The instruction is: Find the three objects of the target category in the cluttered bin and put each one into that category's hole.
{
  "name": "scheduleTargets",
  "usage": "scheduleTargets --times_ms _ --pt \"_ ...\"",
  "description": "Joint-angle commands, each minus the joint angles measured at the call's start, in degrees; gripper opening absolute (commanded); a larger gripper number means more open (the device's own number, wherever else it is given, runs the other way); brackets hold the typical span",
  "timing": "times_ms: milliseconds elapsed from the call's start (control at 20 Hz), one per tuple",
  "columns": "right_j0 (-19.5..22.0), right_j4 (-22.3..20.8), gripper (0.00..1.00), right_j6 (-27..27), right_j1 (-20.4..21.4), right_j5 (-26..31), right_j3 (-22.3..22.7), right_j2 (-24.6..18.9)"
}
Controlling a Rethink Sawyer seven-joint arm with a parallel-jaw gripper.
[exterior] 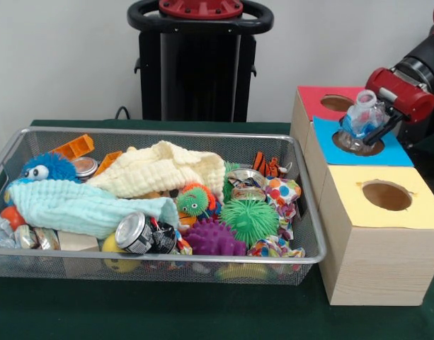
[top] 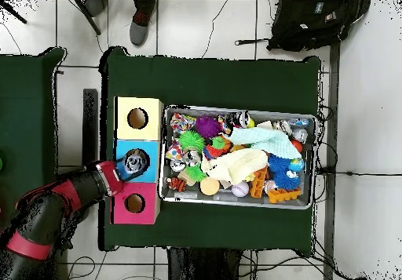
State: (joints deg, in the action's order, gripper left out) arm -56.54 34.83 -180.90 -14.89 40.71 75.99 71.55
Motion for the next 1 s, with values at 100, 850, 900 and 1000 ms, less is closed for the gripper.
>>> scheduleTargets --times_ms 100,850,900,1000 --pt "0.7 3.5 1.0 -17.7 -4.0 -2.6 0.0 -6.0" --pt "1.4 2.7 1.0 -12.6 3.9 -5.5 5.4 -8.5" --pt "1.5 2.7 1.0 -12.6 4.0 -5.7 5.4 -8.6" --pt "1.7 2.5 1.0 -12.1 4.5 -5.6 5.5 -8.6"
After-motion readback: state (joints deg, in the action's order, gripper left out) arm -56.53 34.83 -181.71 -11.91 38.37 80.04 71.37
